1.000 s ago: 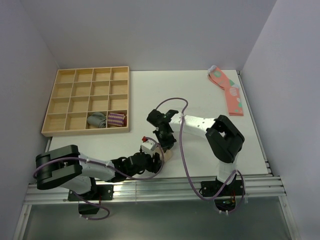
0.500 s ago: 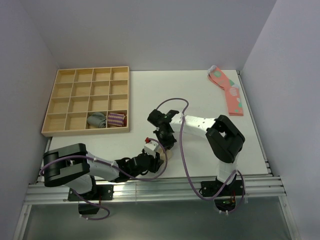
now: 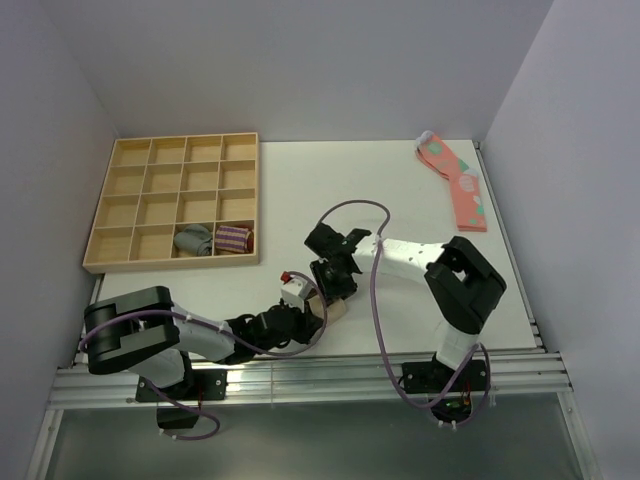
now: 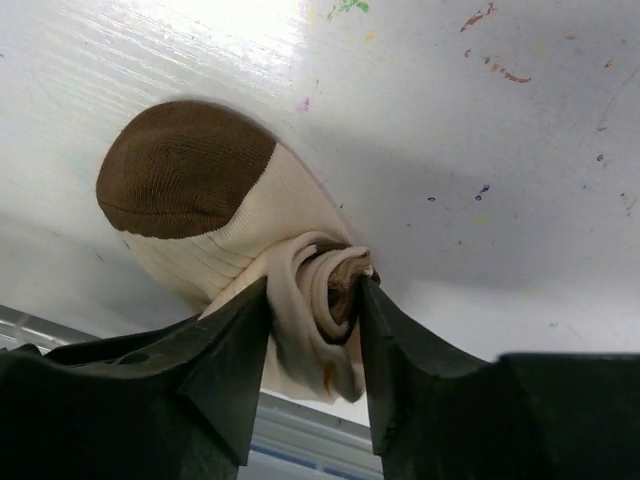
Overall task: Roll the socks
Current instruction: Roll the sock at the center of the board.
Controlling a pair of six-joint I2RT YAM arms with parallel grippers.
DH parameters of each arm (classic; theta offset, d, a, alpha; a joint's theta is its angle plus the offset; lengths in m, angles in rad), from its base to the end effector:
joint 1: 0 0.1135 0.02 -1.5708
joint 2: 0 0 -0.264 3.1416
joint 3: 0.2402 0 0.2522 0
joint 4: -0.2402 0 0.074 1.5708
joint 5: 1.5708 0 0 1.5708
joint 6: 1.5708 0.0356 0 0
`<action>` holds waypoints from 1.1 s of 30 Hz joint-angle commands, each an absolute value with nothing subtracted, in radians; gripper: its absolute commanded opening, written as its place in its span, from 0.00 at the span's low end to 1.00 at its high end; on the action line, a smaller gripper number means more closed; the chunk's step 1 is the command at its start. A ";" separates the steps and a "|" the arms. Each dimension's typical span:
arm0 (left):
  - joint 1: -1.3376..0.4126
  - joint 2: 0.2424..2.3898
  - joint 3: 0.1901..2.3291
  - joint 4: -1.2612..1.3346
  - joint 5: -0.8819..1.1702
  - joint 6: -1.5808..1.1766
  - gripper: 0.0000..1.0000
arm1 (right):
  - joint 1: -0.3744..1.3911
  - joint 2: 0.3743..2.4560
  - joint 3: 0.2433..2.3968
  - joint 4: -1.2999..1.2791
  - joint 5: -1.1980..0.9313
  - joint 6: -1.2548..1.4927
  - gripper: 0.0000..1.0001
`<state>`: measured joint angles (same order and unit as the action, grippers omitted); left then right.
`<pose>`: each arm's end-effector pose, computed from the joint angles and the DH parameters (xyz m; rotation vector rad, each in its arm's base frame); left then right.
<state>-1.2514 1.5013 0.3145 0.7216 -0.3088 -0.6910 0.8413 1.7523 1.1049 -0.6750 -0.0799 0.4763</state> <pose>0.0874 -0.2297 0.1238 0.3919 2.1001 -0.8964 0.2153 0.2450 0.1672 -0.5549 2.9247 0.3216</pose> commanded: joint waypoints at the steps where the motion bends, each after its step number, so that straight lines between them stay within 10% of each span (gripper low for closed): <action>1: -1.224 1.476 0.259 0.735 -0.223 -0.788 0.00 | 0.841 1.729 1.036 -0.583 -0.064 0.506 0.49; 33: -0.861 1.305 0.233 0.365 0.314 -0.989 0.00 | 0.828 1.172 0.265 0.688 -0.225 0.541 0.64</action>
<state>-0.8822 1.3056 0.2260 0.4877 0.2333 -0.9825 0.8326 1.1694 0.2909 0.4438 -0.1631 0.5430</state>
